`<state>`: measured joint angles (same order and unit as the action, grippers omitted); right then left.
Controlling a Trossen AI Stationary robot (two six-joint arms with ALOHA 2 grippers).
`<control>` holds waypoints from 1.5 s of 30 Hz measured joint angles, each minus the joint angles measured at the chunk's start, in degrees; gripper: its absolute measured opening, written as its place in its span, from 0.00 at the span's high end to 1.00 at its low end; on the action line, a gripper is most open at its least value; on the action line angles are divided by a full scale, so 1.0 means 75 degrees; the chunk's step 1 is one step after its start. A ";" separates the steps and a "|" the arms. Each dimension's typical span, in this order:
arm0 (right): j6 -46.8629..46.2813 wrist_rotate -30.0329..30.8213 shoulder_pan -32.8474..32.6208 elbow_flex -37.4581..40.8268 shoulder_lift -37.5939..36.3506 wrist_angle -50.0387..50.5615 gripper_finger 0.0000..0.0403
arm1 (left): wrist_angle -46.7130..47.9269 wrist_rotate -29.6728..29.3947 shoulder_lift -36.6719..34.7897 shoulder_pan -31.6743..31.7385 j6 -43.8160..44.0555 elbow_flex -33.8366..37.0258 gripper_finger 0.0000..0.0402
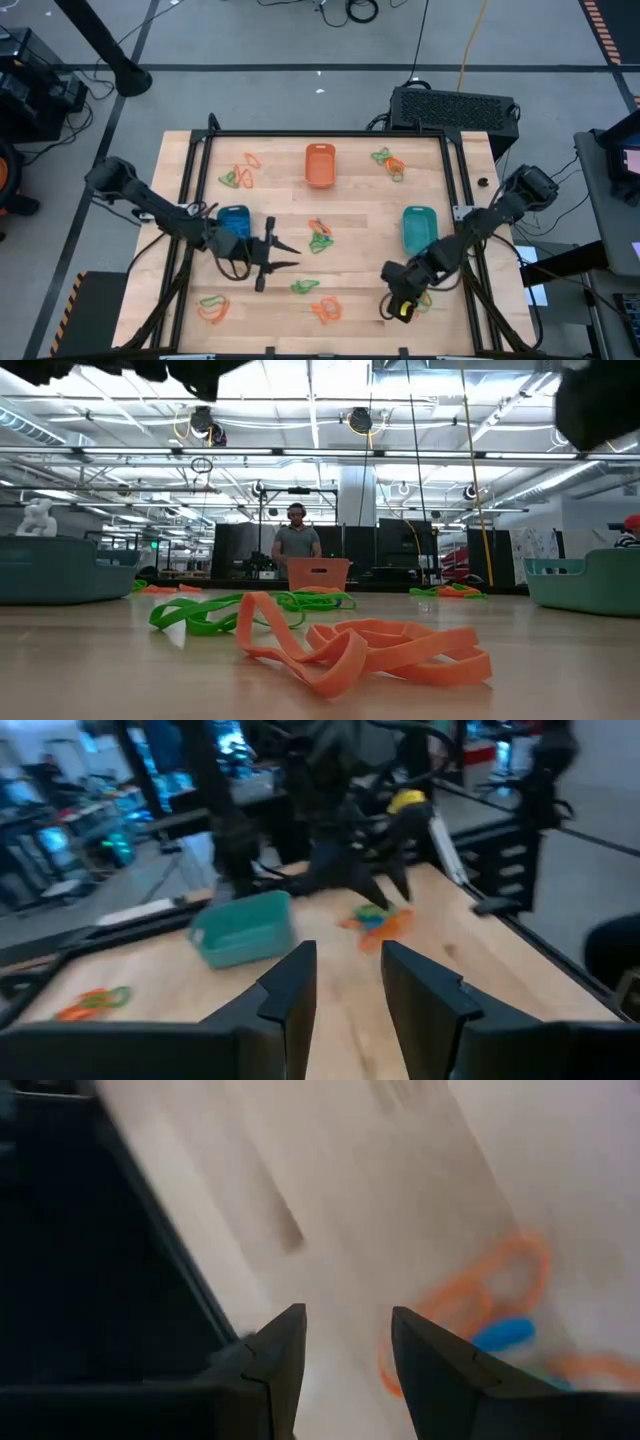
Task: Sort rubber bands into baskets
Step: Put the blue rubber band into the blue bin
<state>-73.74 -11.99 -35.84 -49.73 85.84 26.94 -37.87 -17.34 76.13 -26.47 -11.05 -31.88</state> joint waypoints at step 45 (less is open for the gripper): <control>-0.1694 0.1574 -0.0937 0.0001 0.1122 0.1378 0.66 | 0.0176 0.0325 0.0605 0.0269 0.0639 -0.0006 0.69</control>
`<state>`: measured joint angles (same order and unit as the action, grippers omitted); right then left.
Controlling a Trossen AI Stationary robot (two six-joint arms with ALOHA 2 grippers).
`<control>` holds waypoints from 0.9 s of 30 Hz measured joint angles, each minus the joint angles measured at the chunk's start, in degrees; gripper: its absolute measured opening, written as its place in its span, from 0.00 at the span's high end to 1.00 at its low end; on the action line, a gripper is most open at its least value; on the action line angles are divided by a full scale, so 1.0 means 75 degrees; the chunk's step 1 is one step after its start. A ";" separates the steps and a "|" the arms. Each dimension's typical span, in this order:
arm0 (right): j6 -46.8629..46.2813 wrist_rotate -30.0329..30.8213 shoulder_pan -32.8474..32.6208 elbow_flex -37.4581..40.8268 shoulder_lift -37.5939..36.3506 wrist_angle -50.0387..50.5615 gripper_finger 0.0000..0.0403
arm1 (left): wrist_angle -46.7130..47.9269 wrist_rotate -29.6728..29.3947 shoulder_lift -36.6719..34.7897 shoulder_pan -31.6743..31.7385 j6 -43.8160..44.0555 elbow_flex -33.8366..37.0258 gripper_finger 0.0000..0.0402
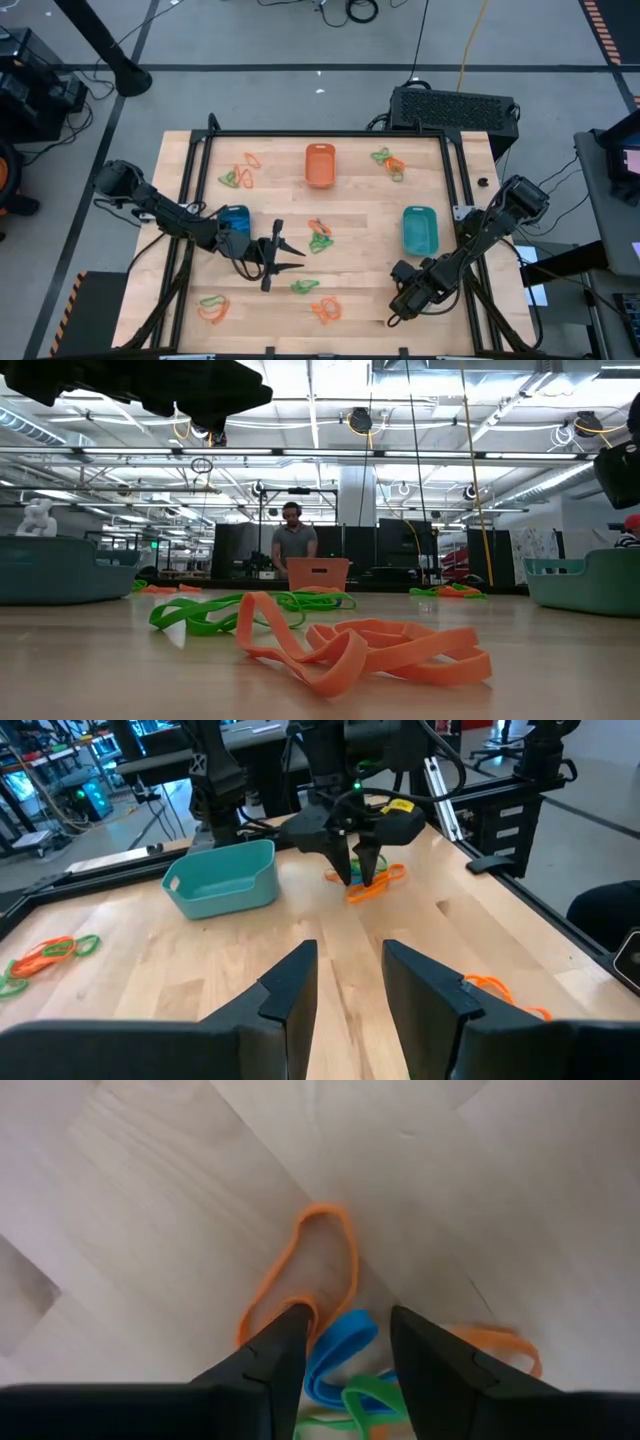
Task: Sort rubber bands into baskets
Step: Put the blue rubber band into the blue bin
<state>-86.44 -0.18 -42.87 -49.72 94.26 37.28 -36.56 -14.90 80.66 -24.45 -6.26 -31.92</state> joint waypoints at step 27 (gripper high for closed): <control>0.0488 0.0023 0.0125 0.0001 -0.0800 -0.0026 0.95 | 0.0029 0.0000 0.0000 0.0000 0.0006 0.0000 0.69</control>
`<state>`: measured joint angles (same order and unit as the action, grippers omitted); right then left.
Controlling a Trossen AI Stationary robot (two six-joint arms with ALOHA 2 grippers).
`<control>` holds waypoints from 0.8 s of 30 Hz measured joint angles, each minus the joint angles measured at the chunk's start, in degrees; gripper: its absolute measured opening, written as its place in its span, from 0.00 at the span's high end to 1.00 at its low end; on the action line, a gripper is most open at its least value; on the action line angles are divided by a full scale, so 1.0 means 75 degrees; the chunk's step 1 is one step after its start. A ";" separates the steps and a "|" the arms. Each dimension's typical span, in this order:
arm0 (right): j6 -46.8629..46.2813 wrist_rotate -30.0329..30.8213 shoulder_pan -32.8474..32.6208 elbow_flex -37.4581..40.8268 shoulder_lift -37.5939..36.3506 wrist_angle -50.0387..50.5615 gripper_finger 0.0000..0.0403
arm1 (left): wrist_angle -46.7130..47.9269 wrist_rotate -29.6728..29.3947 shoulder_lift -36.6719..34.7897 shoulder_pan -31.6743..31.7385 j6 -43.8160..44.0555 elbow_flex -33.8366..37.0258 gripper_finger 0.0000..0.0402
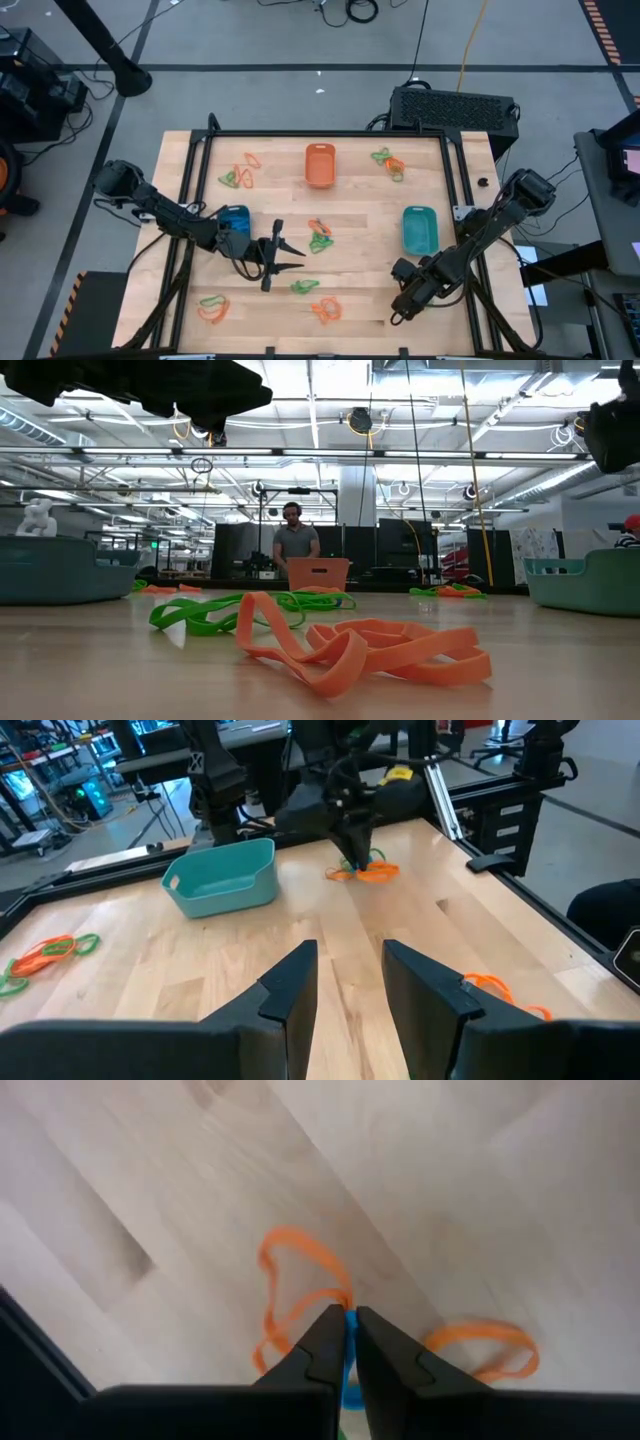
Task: Sort rubber bands into baskets
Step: Put the blue rubber band into the blue bin
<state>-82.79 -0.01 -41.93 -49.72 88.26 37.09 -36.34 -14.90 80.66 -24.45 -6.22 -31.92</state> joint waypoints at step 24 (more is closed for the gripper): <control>0.0522 0.0000 0.0181 -0.0003 -0.0001 -0.0502 0.95 | 0.0178 0.0000 0.0000 0.0012 0.0143 0.0000 0.69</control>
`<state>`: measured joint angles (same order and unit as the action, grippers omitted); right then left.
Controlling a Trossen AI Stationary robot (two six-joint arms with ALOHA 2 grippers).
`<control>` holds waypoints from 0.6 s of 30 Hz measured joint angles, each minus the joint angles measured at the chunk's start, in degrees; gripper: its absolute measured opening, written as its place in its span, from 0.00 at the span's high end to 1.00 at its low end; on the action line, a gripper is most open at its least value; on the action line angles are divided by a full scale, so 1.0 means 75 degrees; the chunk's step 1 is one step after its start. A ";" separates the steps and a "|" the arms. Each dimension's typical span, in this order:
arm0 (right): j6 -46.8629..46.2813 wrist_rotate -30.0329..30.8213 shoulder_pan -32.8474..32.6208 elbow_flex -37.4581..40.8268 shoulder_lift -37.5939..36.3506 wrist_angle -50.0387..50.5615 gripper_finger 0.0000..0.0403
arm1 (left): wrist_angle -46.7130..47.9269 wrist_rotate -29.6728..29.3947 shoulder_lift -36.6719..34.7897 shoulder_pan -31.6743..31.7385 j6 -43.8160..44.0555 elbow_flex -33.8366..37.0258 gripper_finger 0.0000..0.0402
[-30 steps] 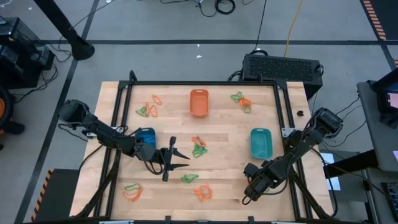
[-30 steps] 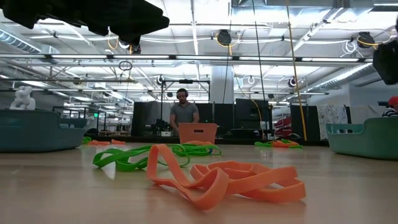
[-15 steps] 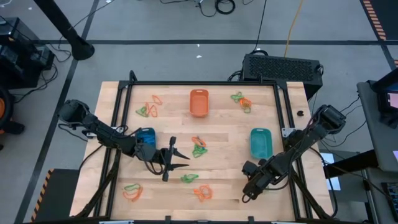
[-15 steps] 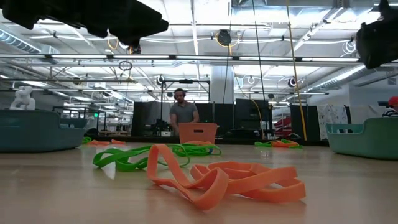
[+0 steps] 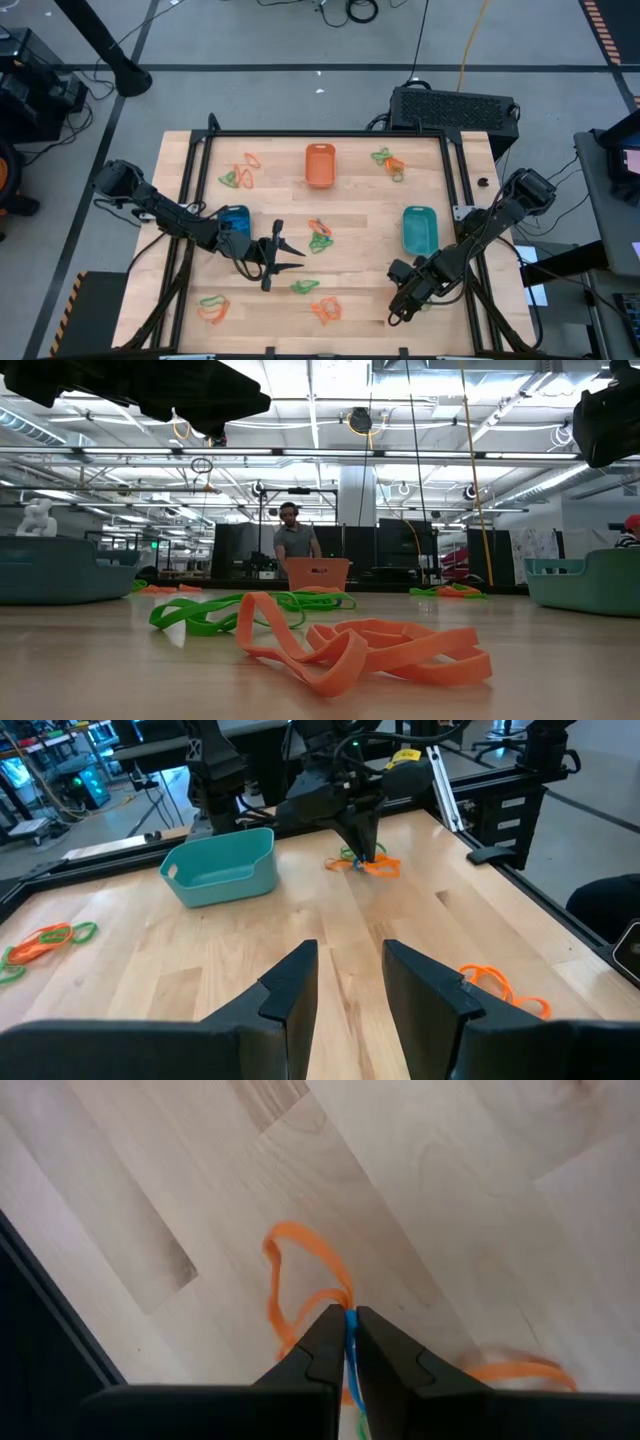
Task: Sort rubber bands into baskets
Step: Put the blue rubber band into the blue bin
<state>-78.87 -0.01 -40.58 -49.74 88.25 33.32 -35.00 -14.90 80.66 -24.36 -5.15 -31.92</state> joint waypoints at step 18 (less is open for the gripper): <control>0.0420 -0.0181 0.0000 0.0000 0.0003 0.0123 0.73 | 0.0000 0.0000 0.0000 0.0000 0.0014 0.0000 0.69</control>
<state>-75.72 -1.37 -40.58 -49.74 88.27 34.24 -35.00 -14.90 80.66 -24.36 -5.04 -31.92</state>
